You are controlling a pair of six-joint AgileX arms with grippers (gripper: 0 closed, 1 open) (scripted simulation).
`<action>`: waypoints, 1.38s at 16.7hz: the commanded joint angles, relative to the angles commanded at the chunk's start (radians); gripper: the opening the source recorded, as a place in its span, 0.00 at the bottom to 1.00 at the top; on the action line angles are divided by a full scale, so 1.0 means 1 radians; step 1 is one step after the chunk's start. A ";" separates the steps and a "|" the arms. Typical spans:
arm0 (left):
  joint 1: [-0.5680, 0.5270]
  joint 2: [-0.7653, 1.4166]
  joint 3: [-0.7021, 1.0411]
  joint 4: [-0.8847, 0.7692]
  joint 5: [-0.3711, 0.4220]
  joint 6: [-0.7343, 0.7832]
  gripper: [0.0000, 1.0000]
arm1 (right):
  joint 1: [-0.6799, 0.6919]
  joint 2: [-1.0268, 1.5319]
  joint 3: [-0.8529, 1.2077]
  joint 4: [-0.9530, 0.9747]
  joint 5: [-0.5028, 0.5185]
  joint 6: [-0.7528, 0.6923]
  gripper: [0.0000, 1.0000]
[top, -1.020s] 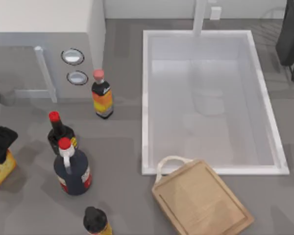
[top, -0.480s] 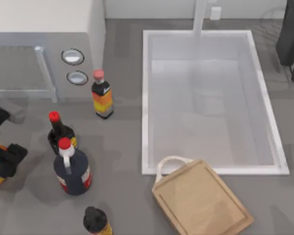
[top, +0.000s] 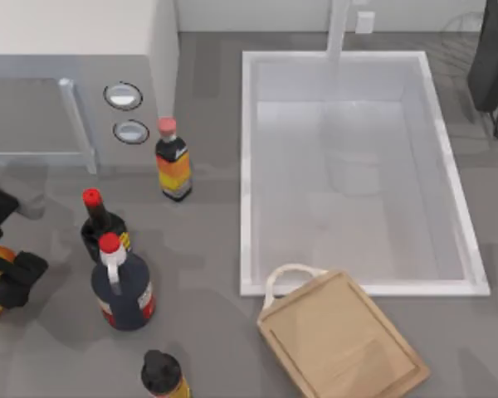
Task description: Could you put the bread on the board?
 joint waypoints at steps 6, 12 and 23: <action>0.000 0.000 0.000 0.000 0.000 0.000 0.40 | 0.000 0.000 0.000 0.000 0.000 0.000 1.00; 0.000 0.000 0.000 0.000 0.000 0.000 0.00 | 0.000 0.000 0.000 0.000 0.000 0.000 1.00; -0.001 -0.015 0.033 -0.040 0.000 0.001 0.00 | 0.000 0.000 0.000 0.000 0.000 0.000 1.00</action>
